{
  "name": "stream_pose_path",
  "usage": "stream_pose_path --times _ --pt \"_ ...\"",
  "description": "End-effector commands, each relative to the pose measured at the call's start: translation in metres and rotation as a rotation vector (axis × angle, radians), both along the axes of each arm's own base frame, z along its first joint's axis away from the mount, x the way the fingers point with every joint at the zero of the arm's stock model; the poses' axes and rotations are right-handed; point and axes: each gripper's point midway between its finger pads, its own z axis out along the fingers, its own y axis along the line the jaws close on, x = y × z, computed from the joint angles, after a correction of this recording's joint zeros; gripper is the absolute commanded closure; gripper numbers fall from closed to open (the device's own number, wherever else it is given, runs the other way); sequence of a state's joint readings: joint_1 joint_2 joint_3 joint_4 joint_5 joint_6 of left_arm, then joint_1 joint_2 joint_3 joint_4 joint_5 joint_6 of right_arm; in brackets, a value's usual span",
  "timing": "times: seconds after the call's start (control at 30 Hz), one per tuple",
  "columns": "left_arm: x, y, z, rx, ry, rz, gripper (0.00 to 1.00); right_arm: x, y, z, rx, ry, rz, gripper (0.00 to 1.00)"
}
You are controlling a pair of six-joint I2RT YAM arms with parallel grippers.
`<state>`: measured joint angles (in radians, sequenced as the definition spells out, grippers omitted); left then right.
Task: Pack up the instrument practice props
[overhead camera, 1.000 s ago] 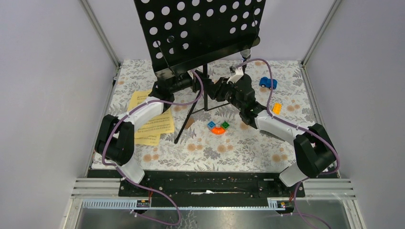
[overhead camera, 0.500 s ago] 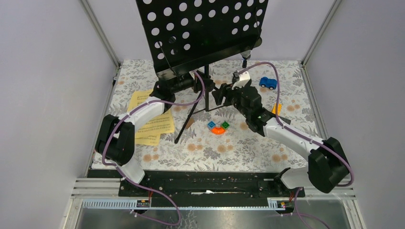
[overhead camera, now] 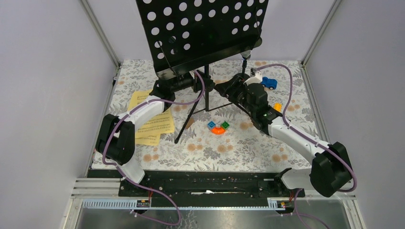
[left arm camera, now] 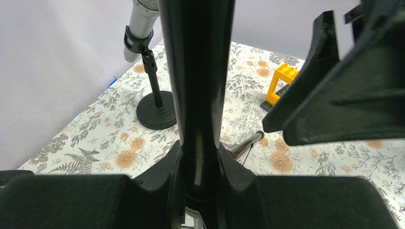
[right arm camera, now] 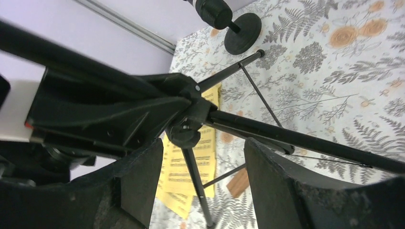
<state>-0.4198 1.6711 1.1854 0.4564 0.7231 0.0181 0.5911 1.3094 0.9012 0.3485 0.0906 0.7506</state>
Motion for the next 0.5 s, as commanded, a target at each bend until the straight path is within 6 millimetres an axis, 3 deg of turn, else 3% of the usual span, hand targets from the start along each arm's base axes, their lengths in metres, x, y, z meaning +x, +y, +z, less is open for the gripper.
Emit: stream_pose_path --times 0.0,0.23,0.47 --pt "0.000 0.005 -0.045 0.064 0.176 0.015 1.00 0.013 0.008 0.020 0.259 0.088 0.038 0.30" --pt "0.002 0.004 -0.047 0.067 0.182 0.014 1.00 0.016 0.028 0.016 0.406 0.144 0.157 0.35" --pt "0.002 0.003 -0.045 0.056 0.203 0.021 1.00 0.019 0.033 0.017 0.489 0.155 0.168 0.38"
